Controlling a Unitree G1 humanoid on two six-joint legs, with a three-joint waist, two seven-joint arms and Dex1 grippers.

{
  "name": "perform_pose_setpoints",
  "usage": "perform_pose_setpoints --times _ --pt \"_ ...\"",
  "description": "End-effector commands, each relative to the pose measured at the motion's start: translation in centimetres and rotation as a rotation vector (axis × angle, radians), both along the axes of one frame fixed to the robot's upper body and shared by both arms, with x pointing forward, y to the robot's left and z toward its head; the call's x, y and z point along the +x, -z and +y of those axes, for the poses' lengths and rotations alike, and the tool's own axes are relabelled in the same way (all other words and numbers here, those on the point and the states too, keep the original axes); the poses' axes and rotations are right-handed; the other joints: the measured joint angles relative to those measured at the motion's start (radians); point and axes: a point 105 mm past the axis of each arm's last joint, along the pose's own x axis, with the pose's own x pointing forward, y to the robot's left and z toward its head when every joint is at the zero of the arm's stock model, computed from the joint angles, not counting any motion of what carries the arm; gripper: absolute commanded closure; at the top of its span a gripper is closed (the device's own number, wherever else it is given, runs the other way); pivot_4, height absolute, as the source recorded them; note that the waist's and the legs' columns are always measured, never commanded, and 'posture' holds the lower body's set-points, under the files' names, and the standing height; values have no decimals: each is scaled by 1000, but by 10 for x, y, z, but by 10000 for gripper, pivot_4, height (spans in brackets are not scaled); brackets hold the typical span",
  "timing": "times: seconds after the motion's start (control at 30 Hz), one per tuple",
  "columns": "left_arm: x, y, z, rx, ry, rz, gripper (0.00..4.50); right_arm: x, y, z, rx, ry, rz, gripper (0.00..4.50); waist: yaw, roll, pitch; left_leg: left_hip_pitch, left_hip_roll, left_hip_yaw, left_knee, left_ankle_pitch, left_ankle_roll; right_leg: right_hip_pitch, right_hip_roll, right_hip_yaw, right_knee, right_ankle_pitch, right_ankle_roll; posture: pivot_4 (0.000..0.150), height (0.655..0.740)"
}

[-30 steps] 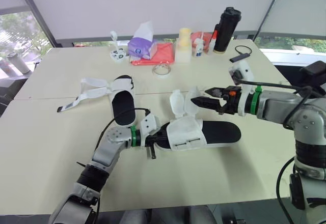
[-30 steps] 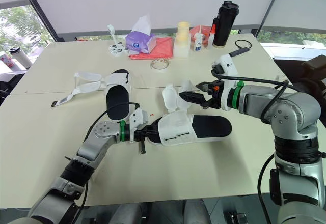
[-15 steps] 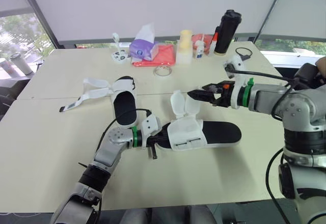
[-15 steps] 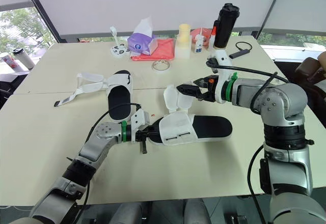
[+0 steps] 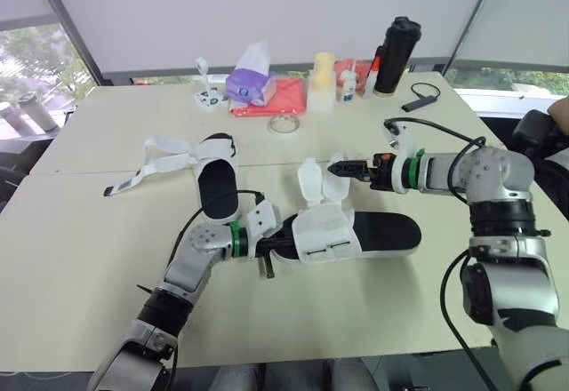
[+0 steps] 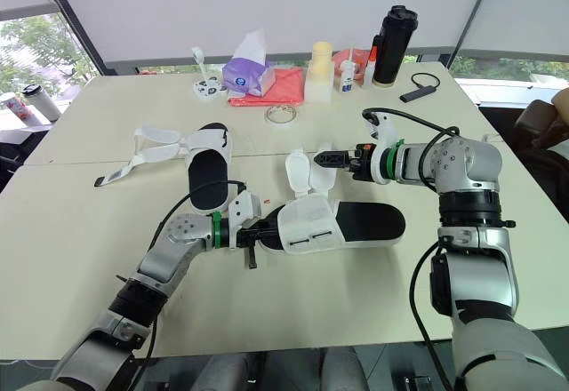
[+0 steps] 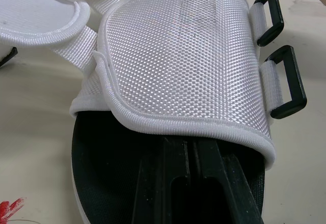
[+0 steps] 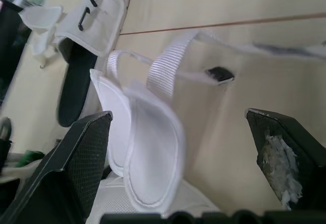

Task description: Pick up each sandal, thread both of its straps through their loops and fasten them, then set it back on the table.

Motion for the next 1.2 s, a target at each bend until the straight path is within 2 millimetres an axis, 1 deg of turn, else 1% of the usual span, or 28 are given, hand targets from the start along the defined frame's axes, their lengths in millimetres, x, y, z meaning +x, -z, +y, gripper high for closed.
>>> perform_pose_setpoints --times 0.03,0.1,0.2,0.33,0.5,0.77,0.87,1.2 --pt "-7 24 -1 61 0 67 44301 8 -29 10 157 -24 -33 0 1 0 0 0 0 0 0 0 0 0 0 0 0 0 0 1500 7400" --pt "-6 24 -1 58 -4 64 44301 12 -34 15 204 -32 -23 0 1 0 0 0 0 0 0 0 0 0 0 0 0 0 0 1500 7400" --pt "-5 23 -1 57 -8 60 44301 15 -40 23 228 -47 -24 0 3 0 0 0 0 0 0 0 0 0 0 0 0 0 0 1500 7400" --pt "-5 24 1 59 -10 59 44301 20 -42 27 256 -46 -18 0 3 0 0 0 0 0 0 0 0 0 0 0 0 0 0 1500 7400" --pt "-7 25 2 65 -16 57 44301 24 -45 28 283 -37 -16 0 1 1 0 0 0 0 0 0 0 0 0 0 0 0 0 1500 7400" --pt "-8 25 2 59 -23 56 44301 22 -73 26 334 -65 -96 0 -1 1 0 0 0 0 0 0 0 0 0 0 1 0 0 1500 7400" --pt "-8 25 2 59 -23 58 44301 22 -81 27 353 -64 -112 0 -1 1 0 0 0 0 0 0 0 -1 0 0 1 0 0 1500 7400" --pt "-8 25 -1 52 -24 59 44301 23 -91 29 373 -68 -137 0 0 1 0 0 0 0 0 0 0 -1 0 0 1 0 0 1500 7400"
